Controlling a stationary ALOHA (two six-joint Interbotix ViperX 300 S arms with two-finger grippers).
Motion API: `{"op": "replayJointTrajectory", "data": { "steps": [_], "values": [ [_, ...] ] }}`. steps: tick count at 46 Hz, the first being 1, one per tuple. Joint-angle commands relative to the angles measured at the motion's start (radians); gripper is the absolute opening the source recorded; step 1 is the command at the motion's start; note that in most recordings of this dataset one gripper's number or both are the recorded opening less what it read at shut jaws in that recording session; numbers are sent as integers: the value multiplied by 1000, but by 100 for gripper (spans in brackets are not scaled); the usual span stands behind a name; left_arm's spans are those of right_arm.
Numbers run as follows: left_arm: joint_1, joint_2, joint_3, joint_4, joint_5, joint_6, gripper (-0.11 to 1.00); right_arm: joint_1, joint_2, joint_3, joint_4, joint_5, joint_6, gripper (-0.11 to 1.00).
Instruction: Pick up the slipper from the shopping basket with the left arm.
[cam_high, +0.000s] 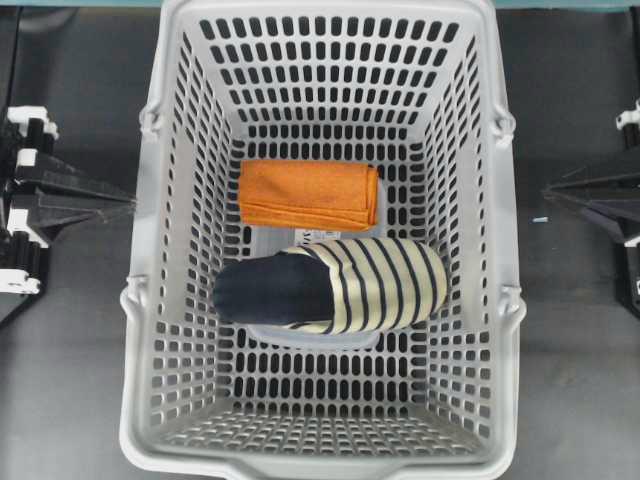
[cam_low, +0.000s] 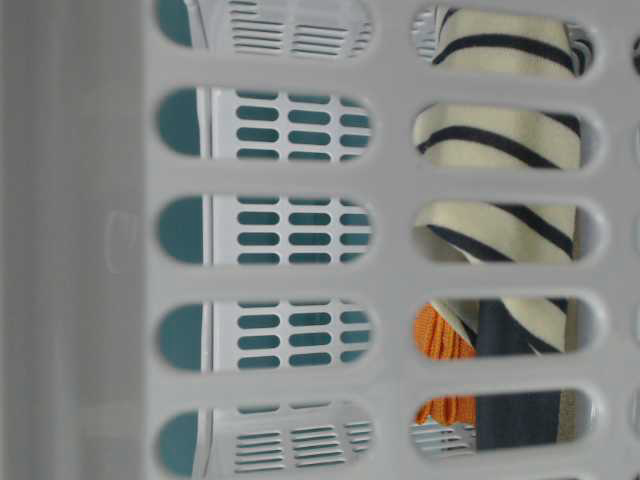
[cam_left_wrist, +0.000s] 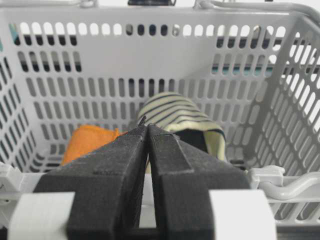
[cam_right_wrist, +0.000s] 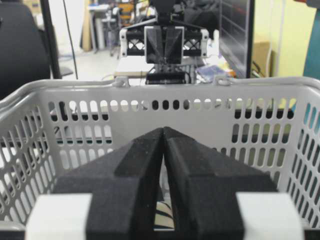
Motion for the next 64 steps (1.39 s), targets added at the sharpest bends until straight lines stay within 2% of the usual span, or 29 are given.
{"op": "replayJointTrajectory", "data": {
  "steps": [1, 6, 17, 22, 33, 46, 51, 54, 64],
  "values": [
    [5, 2, -94, 44, 91, -21, 6, 2, 11, -8, 2, -6, 0, 0],
    [5, 17, -216, 44, 282, -43, 0, 2, 8, -3, 11, 3, 9, 0],
    [-11, 160, -505, 44, 646, -92, 0, 3, 6, -3, 11, 9, 32, 0],
    [-23, 278, -620, 44, 753, -97, 0, 3, 5, -3, 11, 17, 34, 0],
    [-38, 558, -827, 44, 908, -98, 0, 6, 5, -3, 11, 43, 34, 0],
    [-67, 890, -1161, 44, 1192, -87, 1, 6, 3, -2, 11, 72, 34, 0],
    [-81, 997, -1253, 44, 1281, -87, 2, 5, 0, 0, 11, 86, 34, 0],
    [-89, 1052, -1296, 44, 1328, -87, 11, 6, 0, 0, 11, 91, 34, 0],
    [-94, 1155, -1365, 44, 1376, -97, 75, 5, -8, 0, 11, 94, 34, 0]
  ]
}}
